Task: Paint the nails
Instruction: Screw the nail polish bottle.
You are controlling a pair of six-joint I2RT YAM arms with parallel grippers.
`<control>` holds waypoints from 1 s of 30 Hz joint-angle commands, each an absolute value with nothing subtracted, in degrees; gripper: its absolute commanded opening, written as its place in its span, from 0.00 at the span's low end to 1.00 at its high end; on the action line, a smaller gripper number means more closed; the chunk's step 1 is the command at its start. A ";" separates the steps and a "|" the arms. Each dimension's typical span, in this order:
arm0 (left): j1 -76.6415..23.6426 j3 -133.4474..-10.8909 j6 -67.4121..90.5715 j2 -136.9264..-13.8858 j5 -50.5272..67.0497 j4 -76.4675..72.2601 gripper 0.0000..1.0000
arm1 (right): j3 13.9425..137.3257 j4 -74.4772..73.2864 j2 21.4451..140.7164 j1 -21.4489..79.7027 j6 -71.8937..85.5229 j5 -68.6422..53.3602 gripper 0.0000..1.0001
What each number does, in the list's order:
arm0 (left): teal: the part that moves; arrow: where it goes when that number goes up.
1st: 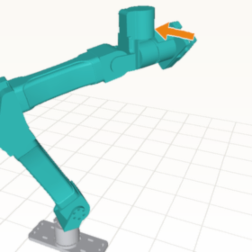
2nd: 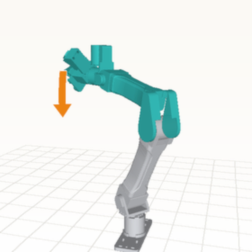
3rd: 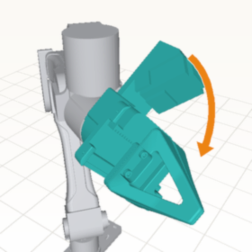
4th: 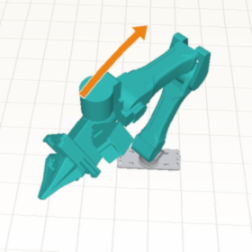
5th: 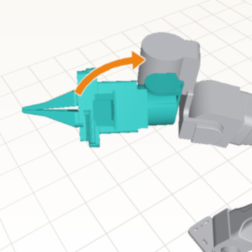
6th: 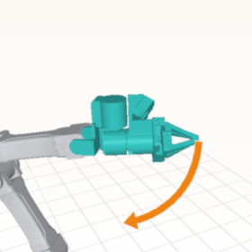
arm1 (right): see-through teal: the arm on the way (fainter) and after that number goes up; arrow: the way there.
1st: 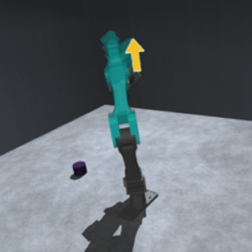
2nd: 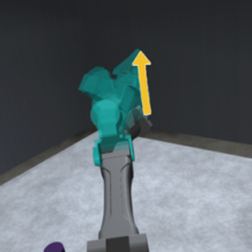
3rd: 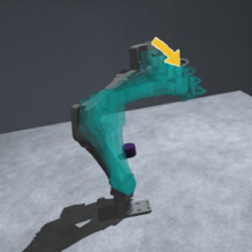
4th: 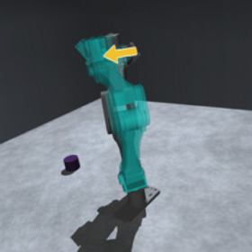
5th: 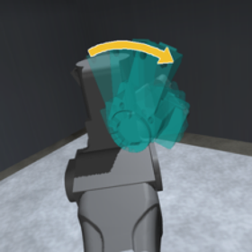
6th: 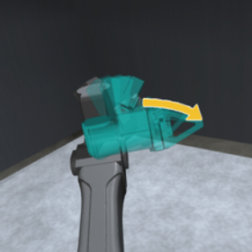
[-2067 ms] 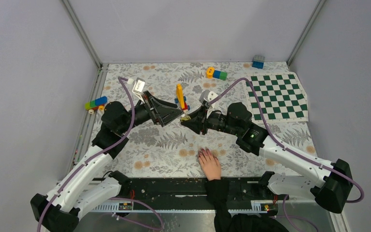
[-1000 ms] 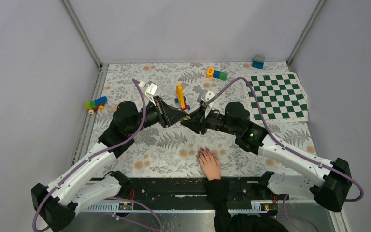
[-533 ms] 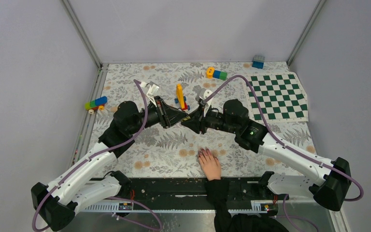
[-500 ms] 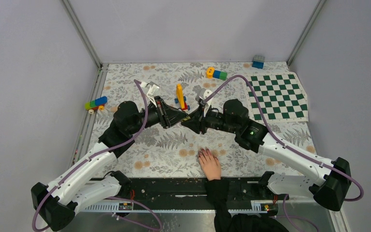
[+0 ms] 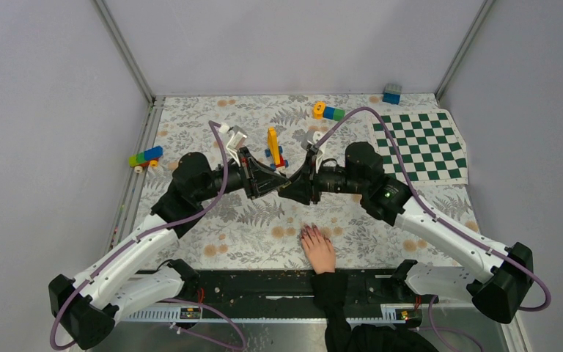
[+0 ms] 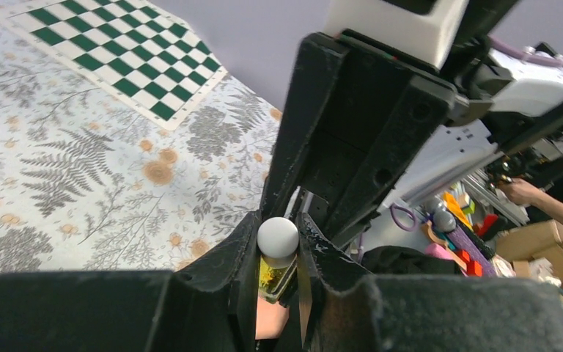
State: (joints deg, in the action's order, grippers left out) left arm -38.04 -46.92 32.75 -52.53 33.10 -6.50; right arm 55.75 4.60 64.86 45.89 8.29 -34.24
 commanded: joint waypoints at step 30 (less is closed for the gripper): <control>-45.17 -52.66 22.94 -53.60 58.98 -5.27 0.01 | 55.77 40.86 65.37 43.71 34.32 -66.67 0.00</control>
State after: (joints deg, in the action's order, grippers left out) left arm -44.10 -53.12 23.75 -52.25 55.86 -11.84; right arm 54.11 34.22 67.20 43.57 36.75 -71.00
